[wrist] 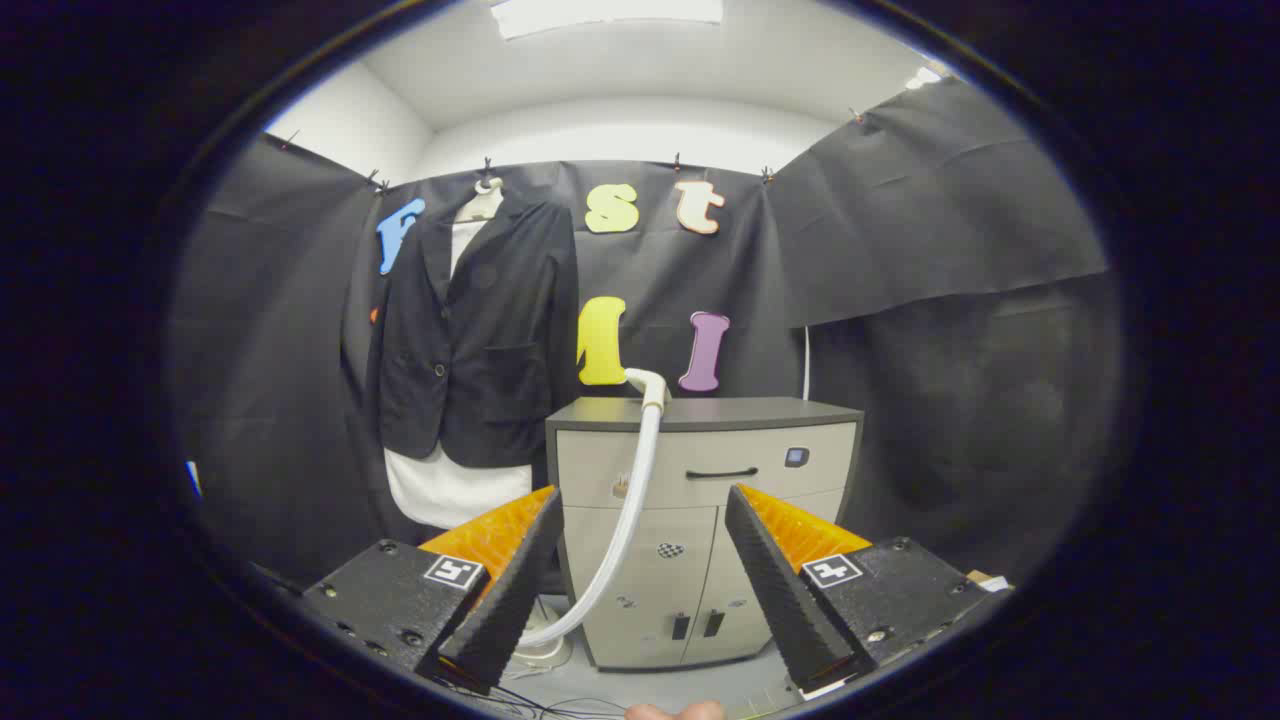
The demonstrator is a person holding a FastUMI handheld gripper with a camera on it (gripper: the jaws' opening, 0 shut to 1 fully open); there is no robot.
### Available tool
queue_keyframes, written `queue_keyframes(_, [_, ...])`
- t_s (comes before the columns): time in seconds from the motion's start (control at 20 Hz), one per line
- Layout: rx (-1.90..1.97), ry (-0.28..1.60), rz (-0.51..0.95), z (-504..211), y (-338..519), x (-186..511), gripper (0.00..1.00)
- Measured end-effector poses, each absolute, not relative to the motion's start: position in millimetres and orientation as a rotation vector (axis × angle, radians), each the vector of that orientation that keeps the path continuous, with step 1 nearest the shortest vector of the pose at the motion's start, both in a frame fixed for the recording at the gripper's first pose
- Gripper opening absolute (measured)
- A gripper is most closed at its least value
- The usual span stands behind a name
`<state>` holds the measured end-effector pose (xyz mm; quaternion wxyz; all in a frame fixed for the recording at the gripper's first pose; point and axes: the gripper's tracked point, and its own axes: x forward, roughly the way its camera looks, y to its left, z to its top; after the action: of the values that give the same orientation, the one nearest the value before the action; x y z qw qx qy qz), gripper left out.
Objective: Iron the clothes twice with a garment steamer, once on the left side and once on the right side.
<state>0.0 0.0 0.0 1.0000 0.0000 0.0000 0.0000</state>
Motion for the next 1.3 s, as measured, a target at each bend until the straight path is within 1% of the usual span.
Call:
queue_keyframes(0.25, [0.005,0.043,0.013,-9.5,2.4,7.3,1.0])
queue_keyframes(0.6, [0.016,0.062,-0.026,-9.5,-5.4,16.6,1.0])
queue_keyframes(1.1, [0.014,0.097,-0.112,8.6,3.6,52.3,1.0])
queue_keyframes(1.3, [0.002,0.131,-0.113,16.4,12.4,73.4,1.0])
